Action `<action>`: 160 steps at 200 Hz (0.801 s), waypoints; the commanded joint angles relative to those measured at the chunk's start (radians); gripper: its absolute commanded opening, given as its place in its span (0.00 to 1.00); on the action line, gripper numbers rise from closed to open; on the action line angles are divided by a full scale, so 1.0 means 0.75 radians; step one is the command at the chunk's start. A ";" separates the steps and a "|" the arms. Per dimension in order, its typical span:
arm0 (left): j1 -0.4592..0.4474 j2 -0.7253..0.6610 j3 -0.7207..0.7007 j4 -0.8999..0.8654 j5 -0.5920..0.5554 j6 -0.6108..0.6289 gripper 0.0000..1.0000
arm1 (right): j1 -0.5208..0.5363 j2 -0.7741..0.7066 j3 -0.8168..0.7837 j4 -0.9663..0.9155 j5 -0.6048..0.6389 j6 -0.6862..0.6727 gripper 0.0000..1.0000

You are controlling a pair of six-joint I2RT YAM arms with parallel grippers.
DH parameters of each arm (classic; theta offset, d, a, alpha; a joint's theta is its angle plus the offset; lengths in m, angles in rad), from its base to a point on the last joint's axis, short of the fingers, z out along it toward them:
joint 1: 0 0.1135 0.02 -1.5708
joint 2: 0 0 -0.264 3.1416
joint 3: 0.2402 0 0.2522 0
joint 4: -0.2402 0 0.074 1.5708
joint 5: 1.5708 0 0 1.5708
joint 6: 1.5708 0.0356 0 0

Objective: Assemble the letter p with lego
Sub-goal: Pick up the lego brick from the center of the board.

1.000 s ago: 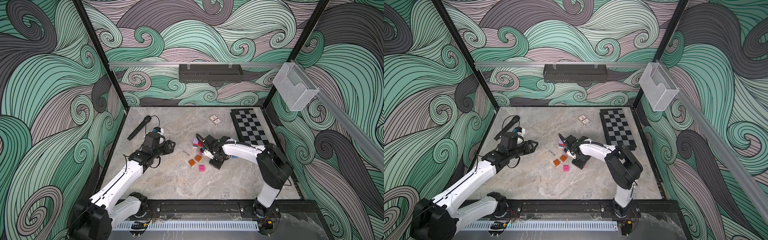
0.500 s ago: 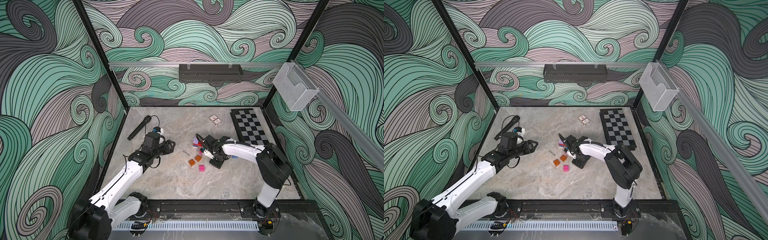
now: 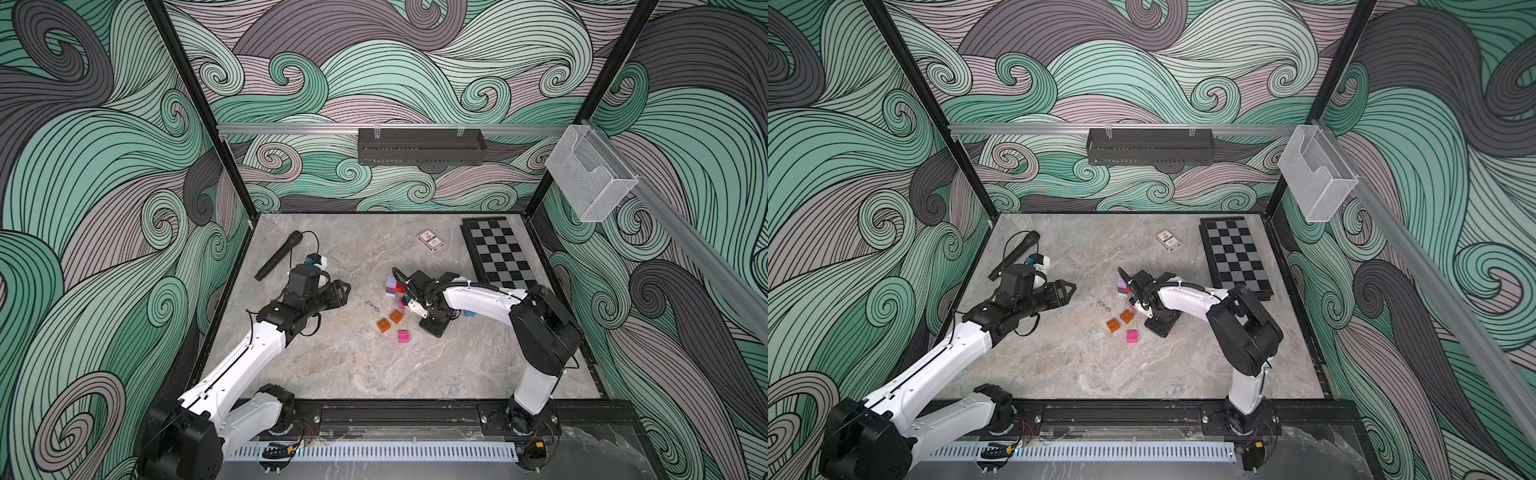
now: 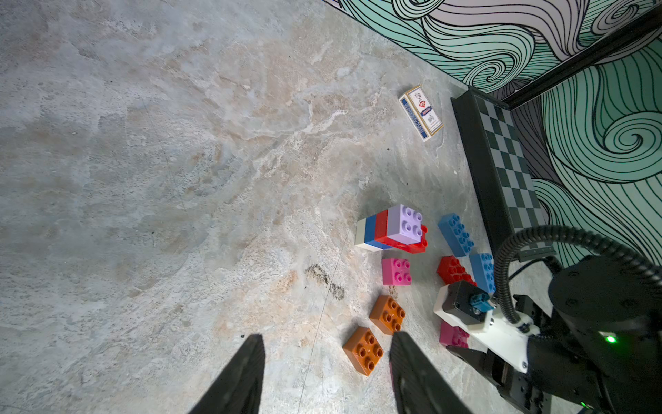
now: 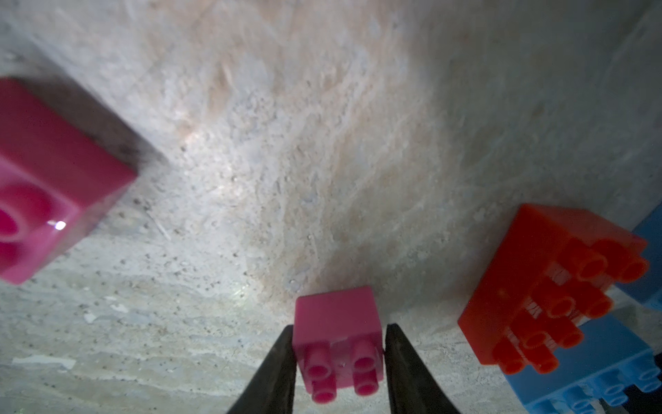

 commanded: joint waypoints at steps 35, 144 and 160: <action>-0.004 -0.027 0.037 -0.022 -0.022 0.025 0.57 | -0.017 0.026 -0.006 -0.016 -0.022 0.018 0.30; -0.005 0.026 0.072 -0.003 -0.042 0.005 0.54 | -0.014 -0.063 0.210 -0.037 -0.083 0.283 0.24; -0.004 0.026 0.074 -0.005 -0.047 0.006 0.54 | -0.007 -0.033 0.258 -0.037 -0.098 0.298 0.24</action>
